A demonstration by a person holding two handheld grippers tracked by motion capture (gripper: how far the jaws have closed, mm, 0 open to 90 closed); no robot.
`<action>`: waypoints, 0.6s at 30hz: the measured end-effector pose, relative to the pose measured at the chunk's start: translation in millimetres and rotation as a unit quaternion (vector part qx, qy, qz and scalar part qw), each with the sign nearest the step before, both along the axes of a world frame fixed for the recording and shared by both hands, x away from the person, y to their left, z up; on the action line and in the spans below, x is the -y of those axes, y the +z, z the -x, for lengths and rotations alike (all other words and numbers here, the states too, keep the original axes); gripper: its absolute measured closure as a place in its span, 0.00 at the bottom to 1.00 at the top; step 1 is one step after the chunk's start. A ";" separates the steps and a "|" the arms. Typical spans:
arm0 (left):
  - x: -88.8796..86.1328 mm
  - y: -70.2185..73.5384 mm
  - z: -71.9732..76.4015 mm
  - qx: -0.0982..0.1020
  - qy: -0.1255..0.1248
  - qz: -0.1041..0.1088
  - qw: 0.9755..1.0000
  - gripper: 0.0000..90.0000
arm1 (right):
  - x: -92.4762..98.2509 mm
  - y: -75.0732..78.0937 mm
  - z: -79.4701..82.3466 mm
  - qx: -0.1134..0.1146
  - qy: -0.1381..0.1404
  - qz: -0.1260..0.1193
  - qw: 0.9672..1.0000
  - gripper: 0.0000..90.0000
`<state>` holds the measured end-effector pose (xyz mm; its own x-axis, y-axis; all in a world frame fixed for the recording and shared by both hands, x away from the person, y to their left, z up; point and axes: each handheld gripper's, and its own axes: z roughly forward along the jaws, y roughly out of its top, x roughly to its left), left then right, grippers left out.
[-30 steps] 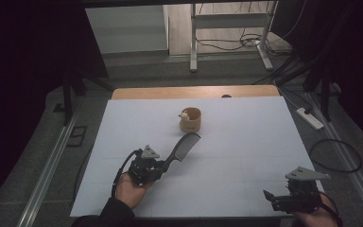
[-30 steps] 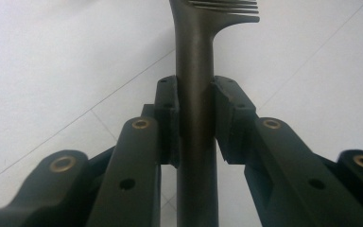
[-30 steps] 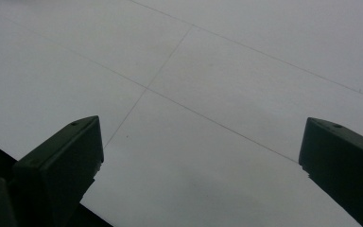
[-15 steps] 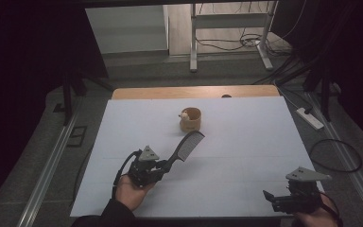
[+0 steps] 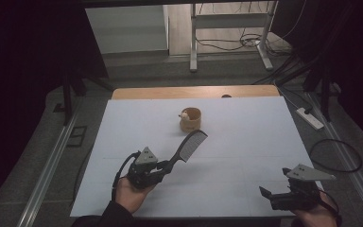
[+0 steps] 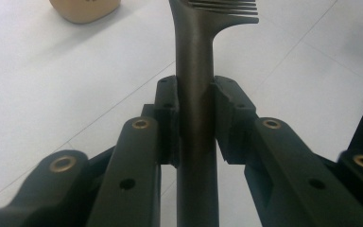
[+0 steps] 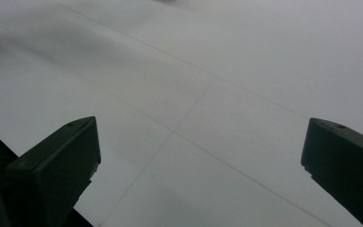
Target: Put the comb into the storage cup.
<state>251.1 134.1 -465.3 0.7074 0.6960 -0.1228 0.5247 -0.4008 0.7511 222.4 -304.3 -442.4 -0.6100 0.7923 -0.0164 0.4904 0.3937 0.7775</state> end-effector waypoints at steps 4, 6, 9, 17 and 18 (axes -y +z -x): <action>-0.2 2.0 3.4 0.004 0.000 0.001 1.000 0.80 | -4.7 3.9 -2.7 0.006 0.009 -0.011 1.000 0.00; -0.9 2.6 4.6 0.003 0.000 0.001 1.000 0.80 | -7.0 6.7 -4.4 0.011 0.013 -0.016 1.000 0.00; -1.3 2.7 6.1 0.002 0.000 0.005 1.000 0.80 | -11.0 9.7 -7.2 0.019 0.027 -0.028 0.999 0.00; 2.2 4.3 15.6 0.004 -0.002 0.009 1.000 0.80 | -23.9 14.5 -17.3 0.009 0.051 -0.041 0.998 0.00; 2.4 4.6 16.7 0.005 -0.002 0.009 1.000 0.80 | -25.9 15.5 -19.1 0.006 0.055 -0.043 0.998 0.00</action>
<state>234.4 131.7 -460.8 0.7121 0.6902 -0.1284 0.5148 -0.3889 0.7640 241.5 -278.4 -426.9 -0.6931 0.7197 0.0407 0.4382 0.3758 0.8166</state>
